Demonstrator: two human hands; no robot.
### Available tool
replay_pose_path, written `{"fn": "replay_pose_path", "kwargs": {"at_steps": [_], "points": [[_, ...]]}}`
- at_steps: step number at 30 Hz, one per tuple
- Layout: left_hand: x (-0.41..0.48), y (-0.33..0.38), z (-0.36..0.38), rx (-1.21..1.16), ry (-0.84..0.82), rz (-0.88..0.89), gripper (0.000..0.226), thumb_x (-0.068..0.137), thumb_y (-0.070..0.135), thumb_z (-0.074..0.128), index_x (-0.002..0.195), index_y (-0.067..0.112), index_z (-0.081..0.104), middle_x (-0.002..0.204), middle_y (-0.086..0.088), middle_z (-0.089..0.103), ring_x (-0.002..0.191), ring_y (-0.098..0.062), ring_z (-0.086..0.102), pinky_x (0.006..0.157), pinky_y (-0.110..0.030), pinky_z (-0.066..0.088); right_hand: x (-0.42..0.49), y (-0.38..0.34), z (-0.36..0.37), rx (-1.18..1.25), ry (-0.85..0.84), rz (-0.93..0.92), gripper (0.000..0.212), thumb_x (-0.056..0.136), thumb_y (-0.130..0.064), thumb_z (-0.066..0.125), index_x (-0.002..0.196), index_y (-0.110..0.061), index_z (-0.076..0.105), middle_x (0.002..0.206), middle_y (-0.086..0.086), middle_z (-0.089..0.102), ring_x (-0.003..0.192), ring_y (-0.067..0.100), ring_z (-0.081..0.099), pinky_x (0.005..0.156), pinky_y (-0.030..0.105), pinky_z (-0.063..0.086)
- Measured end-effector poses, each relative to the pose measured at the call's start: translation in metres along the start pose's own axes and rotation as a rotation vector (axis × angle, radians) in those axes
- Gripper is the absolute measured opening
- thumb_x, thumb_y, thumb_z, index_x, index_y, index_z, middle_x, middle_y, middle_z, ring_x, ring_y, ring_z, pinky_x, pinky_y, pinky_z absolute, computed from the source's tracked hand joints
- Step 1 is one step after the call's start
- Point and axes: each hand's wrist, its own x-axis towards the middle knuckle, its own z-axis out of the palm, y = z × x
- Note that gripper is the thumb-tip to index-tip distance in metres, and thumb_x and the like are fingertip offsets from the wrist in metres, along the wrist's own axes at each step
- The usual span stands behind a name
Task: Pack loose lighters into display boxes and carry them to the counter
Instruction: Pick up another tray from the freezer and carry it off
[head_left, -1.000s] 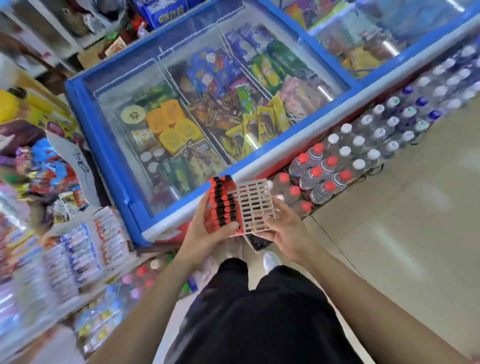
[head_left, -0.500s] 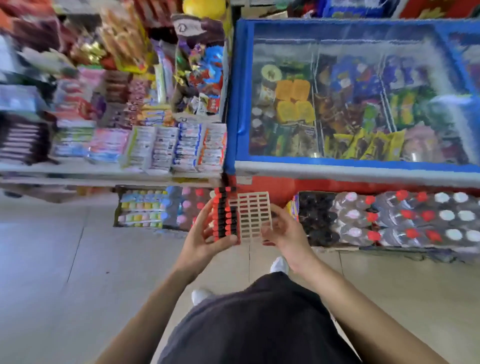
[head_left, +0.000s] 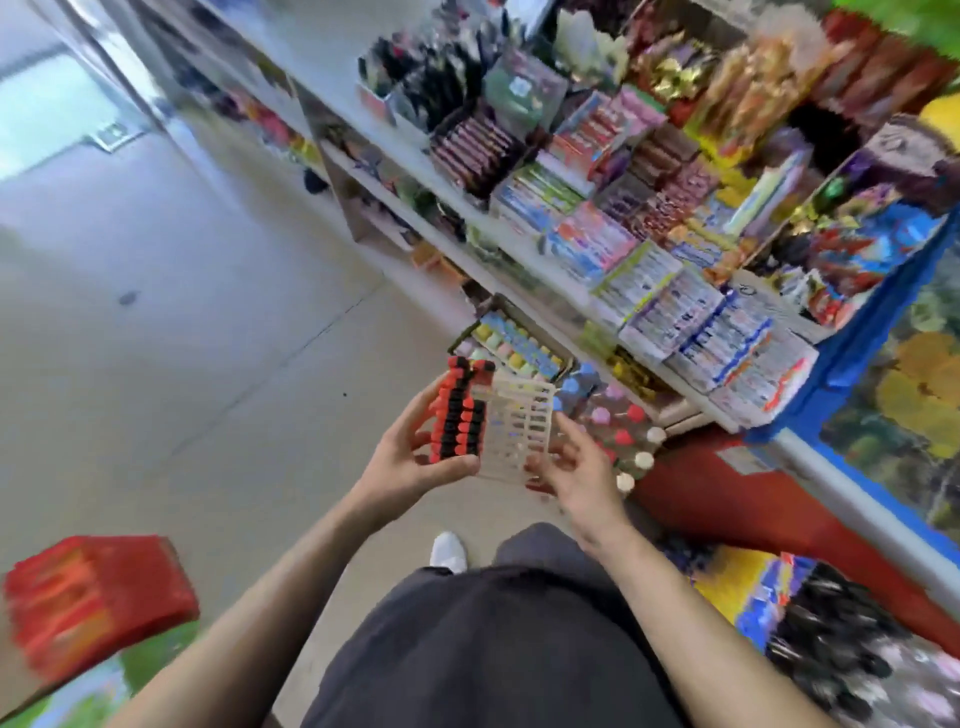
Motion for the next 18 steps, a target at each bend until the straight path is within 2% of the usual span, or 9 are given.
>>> {"fn": "replay_pose_path", "kwargs": {"at_steps": [4, 7, 10, 14, 18], "points": [[-0.004, -0.006, -0.044, -0.084, 0.138, -0.001, 0.097, 0.068, 0.036, 0.091, 0.15, 0.044, 0.04, 0.144, -0.002, 0.058, 0.127, -0.02, 0.061, 0.105, -0.052, 0.051, 0.037, -0.021, 0.044, -0.118, -0.15, -0.011, 0.055, 0.087, 0.002, 0.072, 0.131, -0.028, 0.058, 0.113, 0.001, 0.074, 0.1, 0.012, 0.071, 0.08, 0.025, 0.057], [-0.002, -0.007, -0.067, -0.098, 0.223, -0.009, 0.096, 0.067, 0.038, 0.09, 0.149, 0.046, 0.04, 0.141, -0.001, 0.058, 0.122, -0.019, 0.063, 0.103, -0.049, 0.053, 0.063, -0.03, 0.071, -0.135, -0.22, 0.012, 0.056, 0.088, 0.006, 0.069, 0.128, -0.031, 0.058, 0.109, 0.002, 0.075, 0.096, 0.014, 0.072, 0.076, 0.025, 0.057], [0.012, 0.001, -0.093, -0.095, 0.299, -0.011, 0.097, 0.065, 0.043, 0.089, 0.148, 0.049, 0.04, 0.14, -0.001, 0.058, 0.119, -0.017, 0.064, 0.102, -0.044, 0.054, 0.098, -0.038, 0.1, -0.123, -0.275, 0.033, 0.056, 0.088, 0.006, 0.069, 0.128, -0.032, 0.058, 0.107, 0.004, 0.075, 0.096, 0.021, 0.072, 0.077, 0.032, 0.059], [0.042, 0.016, -0.133, -0.079, 0.391, -0.019, 0.097, 0.065, 0.046, 0.089, 0.148, 0.051, 0.039, 0.138, -0.001, 0.058, 0.119, -0.018, 0.064, 0.101, -0.043, 0.055, 0.152, -0.054, 0.142, -0.117, -0.365, 0.043, 0.056, 0.09, 0.005, 0.068, 0.141, -0.012, 0.051, 0.106, 0.005, 0.076, 0.093, 0.019, 0.073, 0.075, 0.034, 0.06], [0.074, 0.035, -0.17, -0.075, 0.469, -0.024, 0.096, 0.065, 0.045, 0.088, 0.147, 0.053, 0.039, 0.14, 0.002, 0.058, 0.121, -0.016, 0.063, 0.101, -0.04, 0.054, 0.204, -0.077, 0.181, -0.126, -0.434, 0.045, 0.058, 0.09, 0.005, 0.067, 0.143, -0.009, 0.049, 0.11, 0.01, 0.073, 0.092, 0.02, 0.073, 0.076, 0.037, 0.06]]}}
